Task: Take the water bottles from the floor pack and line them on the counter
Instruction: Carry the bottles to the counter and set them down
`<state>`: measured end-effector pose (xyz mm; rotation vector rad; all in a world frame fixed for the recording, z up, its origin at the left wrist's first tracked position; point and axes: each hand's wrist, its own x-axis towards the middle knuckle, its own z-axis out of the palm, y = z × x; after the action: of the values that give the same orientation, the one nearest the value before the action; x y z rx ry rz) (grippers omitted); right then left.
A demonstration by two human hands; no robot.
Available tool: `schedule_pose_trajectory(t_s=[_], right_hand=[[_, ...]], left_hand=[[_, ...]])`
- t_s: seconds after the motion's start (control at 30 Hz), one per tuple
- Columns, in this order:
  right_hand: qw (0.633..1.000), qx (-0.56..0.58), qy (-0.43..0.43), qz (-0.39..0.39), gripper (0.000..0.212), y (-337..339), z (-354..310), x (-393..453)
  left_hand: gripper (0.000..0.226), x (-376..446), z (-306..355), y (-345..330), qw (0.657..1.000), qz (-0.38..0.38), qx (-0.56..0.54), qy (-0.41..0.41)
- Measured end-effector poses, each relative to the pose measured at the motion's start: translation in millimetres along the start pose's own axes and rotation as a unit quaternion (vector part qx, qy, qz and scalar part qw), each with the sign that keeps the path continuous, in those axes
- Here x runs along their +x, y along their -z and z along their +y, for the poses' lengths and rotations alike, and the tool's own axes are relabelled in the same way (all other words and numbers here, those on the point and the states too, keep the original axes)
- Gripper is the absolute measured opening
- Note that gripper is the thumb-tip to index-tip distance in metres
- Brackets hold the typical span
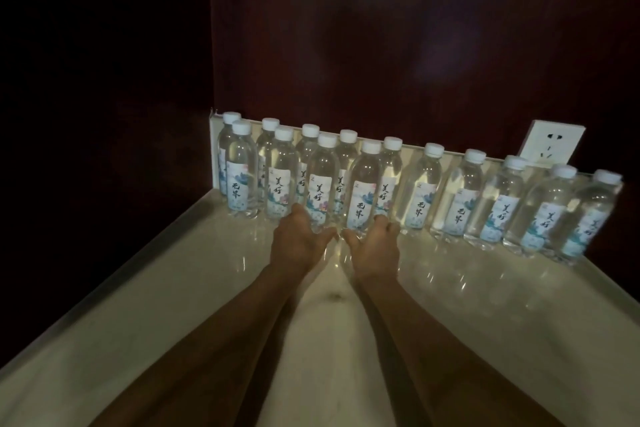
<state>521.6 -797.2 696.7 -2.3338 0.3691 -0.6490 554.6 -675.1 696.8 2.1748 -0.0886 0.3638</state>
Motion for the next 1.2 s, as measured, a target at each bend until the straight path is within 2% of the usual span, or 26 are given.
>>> schedule_pose_trajectory(t_s=[0.13, 0.33, 0.43, 0.6, 0.7, 0.87, 1.03, 1.2], right_hand=[[0.999, 0.027, 0.024, 0.008, 0.046, 16, -13, -31], [0.993, 0.107, 0.049, 0.004, 0.034, 37, -65, -110], [0.98, 0.186, 0.062, 0.02, 0.025, 49, -96, -167], [0.945, 0.317, 0.076, -0.014, 0.002, 54, -146, -271], [0.918, 0.381, 0.089, -0.067, 0.012, 48, -175, -336], [0.884, 0.405, 0.135, -0.192, 0.014, 8, -213, -440], [0.854, 0.384, 0.133, -0.325, 0.011, -41, -238, -523], [0.814, 0.356, 0.123, -0.442, 0.01, -84, -251, -578]], left_hand=[[0.065, -26, -1, 43, 1.0, -0.009, 0.014, -0.007], [0.04, -101, -8, 127, 0.999, -0.012, -0.022, -0.021], [0.056, -156, -18, 176, 0.997, 0.029, -0.063, -0.044], [0.06, -251, -46, 258, 0.993, 0.066, -0.055, -0.085], [0.055, -302, -72, 307, 0.995, 0.074, -0.016, -0.067], [0.044, -383, -122, 382, 0.988, 0.15, 0.027, -0.032], [0.048, -454, -186, 436, 0.969, 0.225, 0.049, 0.086], [0.052, -503, -253, 454, 0.941, 0.273, 0.014, 0.198]])
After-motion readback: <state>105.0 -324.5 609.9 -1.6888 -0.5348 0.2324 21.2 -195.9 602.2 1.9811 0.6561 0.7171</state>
